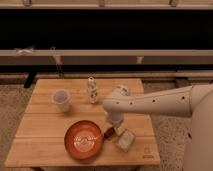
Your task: Place the pepper on the white sponge
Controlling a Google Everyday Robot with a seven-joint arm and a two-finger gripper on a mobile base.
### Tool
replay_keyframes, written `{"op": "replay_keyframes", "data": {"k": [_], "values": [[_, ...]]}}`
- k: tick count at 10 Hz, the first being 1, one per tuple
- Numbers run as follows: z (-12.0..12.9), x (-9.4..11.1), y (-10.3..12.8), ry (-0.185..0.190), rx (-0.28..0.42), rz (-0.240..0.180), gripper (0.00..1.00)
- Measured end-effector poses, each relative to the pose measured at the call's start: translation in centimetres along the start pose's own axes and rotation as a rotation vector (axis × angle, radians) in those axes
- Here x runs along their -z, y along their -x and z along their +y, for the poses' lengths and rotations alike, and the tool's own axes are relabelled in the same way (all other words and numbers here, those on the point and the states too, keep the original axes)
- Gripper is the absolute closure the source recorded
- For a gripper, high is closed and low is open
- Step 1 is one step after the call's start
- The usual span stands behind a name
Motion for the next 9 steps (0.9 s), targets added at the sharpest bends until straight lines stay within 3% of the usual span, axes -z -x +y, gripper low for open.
{"op": "replay_keyframes", "data": {"k": [4, 8, 9], "values": [[-0.6, -3.2, 0.5, 0.005, 0.013, -0.03, 0.52], [-0.7, -4.0, 1.1, 0.02, 0.022, -0.042, 0.52], [-0.7, -4.1, 1.2, 0.027, 0.026, -0.041, 0.57]]}}
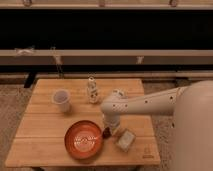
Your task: Place the pepper on the white sponge
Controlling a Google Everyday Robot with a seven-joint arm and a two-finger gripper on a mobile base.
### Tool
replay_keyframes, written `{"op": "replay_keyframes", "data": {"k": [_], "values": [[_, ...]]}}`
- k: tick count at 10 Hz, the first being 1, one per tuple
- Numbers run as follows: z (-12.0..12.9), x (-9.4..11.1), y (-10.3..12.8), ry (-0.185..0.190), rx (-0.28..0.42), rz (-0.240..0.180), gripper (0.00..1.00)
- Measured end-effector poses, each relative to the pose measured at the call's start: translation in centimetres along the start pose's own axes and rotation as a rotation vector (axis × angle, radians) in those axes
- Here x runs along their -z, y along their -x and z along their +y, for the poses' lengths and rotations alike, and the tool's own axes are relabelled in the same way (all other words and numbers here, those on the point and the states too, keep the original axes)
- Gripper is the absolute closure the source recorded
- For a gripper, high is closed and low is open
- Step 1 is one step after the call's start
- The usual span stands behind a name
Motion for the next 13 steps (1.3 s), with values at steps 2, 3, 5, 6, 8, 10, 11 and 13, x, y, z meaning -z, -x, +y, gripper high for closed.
{"op": "replay_keyframes", "data": {"k": [2, 3, 5, 6, 8, 10, 11, 13], "values": [[0.2, 0.2, 0.0, 0.008, 0.003, 0.008, 0.74], [0.4, 0.7, 0.0, 0.009, 0.003, 0.016, 0.86], [1.1, 2.1, 0.1, 0.01, 0.005, 0.033, 1.0], [1.7, 2.9, 0.2, 0.012, 0.005, 0.042, 1.0], [3.0, 4.2, 0.6, 0.019, 0.007, 0.056, 1.0], [4.6, 5.0, 1.1, 0.031, 0.002, 0.068, 1.0], [5.6, 5.4, 1.1, 0.038, -0.006, 0.073, 1.0], [7.5, 5.9, 1.3, 0.048, -0.021, 0.083, 1.0]]}}
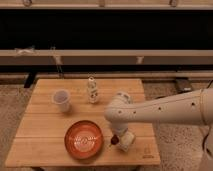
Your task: Place the pepper on the white sponge
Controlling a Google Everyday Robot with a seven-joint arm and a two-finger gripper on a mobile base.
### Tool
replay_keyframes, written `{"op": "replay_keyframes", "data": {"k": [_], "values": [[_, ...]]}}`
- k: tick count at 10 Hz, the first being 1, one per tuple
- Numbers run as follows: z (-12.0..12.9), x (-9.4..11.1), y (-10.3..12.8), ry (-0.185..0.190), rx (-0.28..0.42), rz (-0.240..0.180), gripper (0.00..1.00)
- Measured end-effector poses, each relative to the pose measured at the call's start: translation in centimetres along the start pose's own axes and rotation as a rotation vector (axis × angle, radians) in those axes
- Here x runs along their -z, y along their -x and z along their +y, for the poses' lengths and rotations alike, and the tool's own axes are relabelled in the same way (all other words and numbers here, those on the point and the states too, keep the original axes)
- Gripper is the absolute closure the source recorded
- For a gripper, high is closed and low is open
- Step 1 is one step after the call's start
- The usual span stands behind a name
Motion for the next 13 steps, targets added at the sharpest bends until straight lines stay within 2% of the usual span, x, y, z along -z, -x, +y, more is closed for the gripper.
{"op": "replay_keyframes", "data": {"k": [4, 8, 13], "values": [[3.5, -0.1, -0.3, 0.039, -0.04, 0.012, 1.0], [3.8, -1.5, -0.4, 0.06, -0.061, 0.03, 1.0], [2.7, -1.9, -0.8, 0.065, -0.071, 0.062, 1.0]]}}
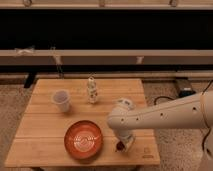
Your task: Place the pepper on the white sponge
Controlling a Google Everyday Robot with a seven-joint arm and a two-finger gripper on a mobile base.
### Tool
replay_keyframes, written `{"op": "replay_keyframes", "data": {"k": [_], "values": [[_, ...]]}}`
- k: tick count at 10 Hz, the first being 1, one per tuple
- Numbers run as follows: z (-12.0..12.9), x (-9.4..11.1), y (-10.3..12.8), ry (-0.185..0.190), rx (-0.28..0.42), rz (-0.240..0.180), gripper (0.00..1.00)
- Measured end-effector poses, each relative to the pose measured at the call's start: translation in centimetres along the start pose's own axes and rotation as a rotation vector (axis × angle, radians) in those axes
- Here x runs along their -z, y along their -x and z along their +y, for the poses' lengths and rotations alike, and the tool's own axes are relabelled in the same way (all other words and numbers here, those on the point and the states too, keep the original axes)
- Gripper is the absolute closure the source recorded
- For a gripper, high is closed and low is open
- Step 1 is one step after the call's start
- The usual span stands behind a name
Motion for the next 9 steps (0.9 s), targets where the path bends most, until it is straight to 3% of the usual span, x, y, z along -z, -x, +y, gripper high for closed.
{"op": "replay_keyframes", "data": {"k": [6, 8, 9], "values": [[-0.8, -0.27, -0.04, 0.016, 0.004, 0.031, 1.0], [-1.02, -0.52, 0.06, 0.026, 0.008, 0.043, 0.89], [-1.0, -0.63, 0.04, 0.033, 0.007, 0.05, 0.78]]}}
